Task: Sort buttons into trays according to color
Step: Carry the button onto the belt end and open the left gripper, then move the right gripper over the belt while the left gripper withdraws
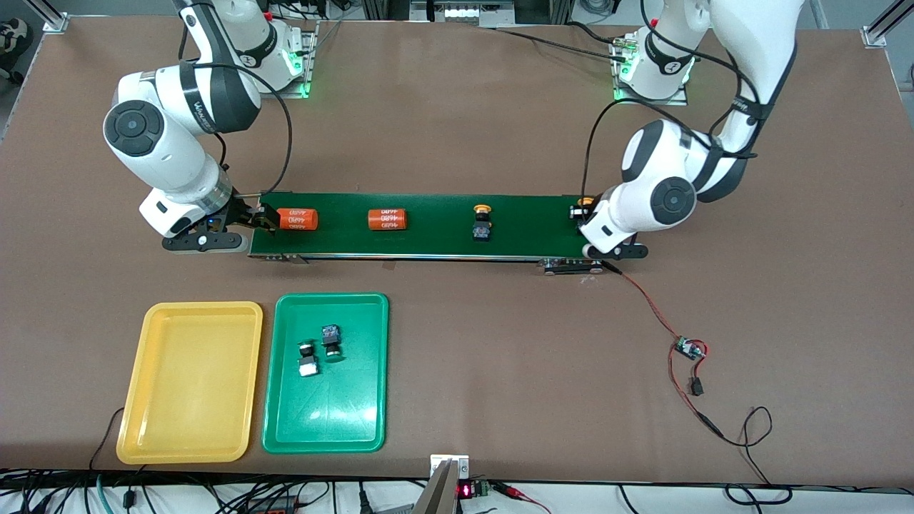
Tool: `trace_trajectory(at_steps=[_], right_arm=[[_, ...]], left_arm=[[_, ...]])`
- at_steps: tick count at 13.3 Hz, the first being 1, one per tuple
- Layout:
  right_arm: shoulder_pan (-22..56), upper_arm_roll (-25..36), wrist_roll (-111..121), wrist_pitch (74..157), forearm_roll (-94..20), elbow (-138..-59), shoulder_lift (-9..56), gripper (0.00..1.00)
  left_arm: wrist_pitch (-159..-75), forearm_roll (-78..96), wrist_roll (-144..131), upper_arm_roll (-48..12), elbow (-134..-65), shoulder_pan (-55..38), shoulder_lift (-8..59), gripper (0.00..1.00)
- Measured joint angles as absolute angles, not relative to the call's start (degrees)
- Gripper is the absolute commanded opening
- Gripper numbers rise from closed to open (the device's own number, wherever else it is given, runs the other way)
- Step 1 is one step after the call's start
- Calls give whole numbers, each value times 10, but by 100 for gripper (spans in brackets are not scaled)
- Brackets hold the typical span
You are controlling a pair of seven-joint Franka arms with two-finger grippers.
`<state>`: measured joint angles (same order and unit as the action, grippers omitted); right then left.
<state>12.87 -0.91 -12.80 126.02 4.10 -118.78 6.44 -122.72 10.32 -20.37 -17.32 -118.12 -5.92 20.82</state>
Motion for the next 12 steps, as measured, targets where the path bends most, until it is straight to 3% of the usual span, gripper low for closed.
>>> trace_trajectory(at_steps=[1,2,3,4,7,12], right_arm=[[129,-9,-128,1260,41,-1188,64,100],[129,-9,-128,1260,41,-1188,65,100],[129,-9,-128,1260,41,-1188,65,100],[129,-10,-128,1260,41,-1189,65,100],[142,-12,-128,1258,40,-1189,69,100],[178,-15,-158,1251,36,-1189,72,100]], left_arm=[[-1237,103,-215,-173,-1180,-67,213,2],[-1242,103,-224,-173,-1179,-71,215,30],[-1244,103,-228,-173,-1179,-73,217,75],[-1245,103,-231,-173,-1178,-74,217,100],[-1249,103,-233,-173,-1162,-74,217,100],[-1237,48,-231,-152,-1078,-56,184,100]])
